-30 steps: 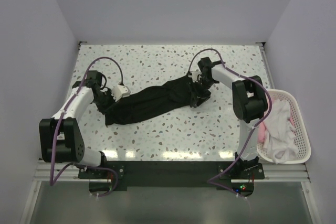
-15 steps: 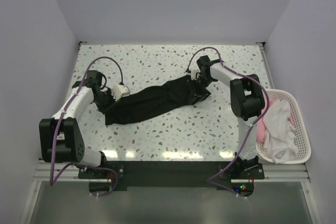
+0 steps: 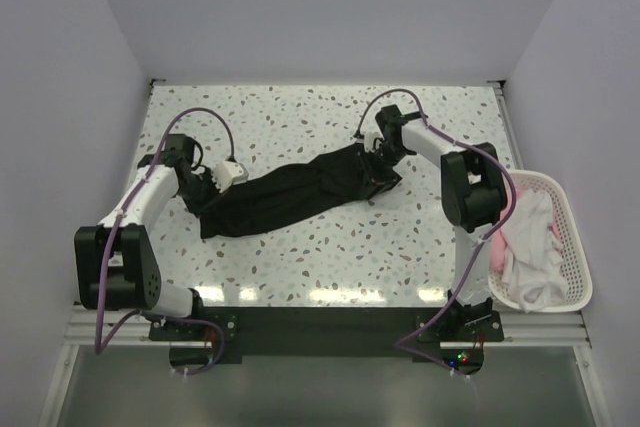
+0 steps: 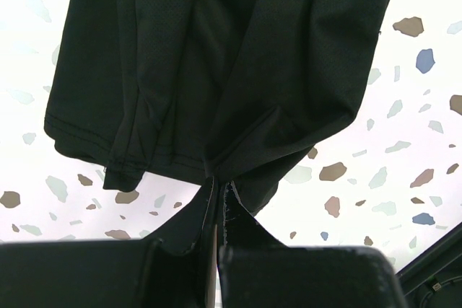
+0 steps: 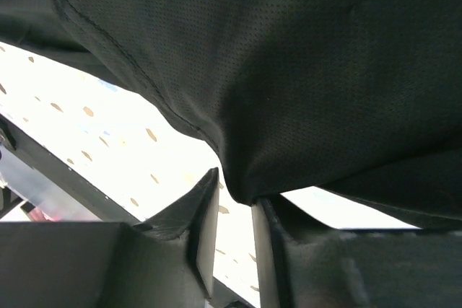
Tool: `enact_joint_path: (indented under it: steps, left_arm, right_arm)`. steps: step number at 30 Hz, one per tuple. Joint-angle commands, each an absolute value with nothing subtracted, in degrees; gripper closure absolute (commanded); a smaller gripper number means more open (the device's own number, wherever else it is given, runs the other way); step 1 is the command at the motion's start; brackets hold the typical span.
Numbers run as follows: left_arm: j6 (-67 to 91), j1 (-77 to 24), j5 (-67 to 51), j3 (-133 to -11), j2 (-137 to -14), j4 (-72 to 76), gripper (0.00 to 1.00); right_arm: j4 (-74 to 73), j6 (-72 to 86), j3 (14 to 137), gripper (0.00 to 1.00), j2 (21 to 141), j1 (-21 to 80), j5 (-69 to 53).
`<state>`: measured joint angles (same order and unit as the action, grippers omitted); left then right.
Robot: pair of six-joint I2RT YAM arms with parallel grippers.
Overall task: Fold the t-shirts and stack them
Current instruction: Flatten the tshirt out
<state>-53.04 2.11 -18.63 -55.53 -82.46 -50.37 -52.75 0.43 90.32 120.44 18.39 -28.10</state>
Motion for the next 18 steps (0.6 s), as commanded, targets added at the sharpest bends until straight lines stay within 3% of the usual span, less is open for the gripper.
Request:
enact_joint_path:
  steps: [1,6,8,18]
  left_arm:
    - [-52.5,2.1,-19.0,-57.3,-82.4,-49.1,1.00]
    - [-52.4,2.1,-18.6,-57.6,-82.2,-49.2,1.00]
    - [-52.0,2.1,-18.6,-57.7,-82.0,-49.2,1.00]
    - [-47.6,5.6,-22.1,-66.2,-84.4,-49.4,1.00]
  right_arm:
    - [-53.7,0.5,89.8,0.75,117.2,18.3,-29.2]
    - [-54.4,0.4,90.5,0.85,117.5,18.3,-29.4]
    - [-54.9,0.3,91.1,0.99,117.3,17.9,-29.9]
    - [-61.0,-10.5,105.5,1.00,112.1,12.7,-34.5]
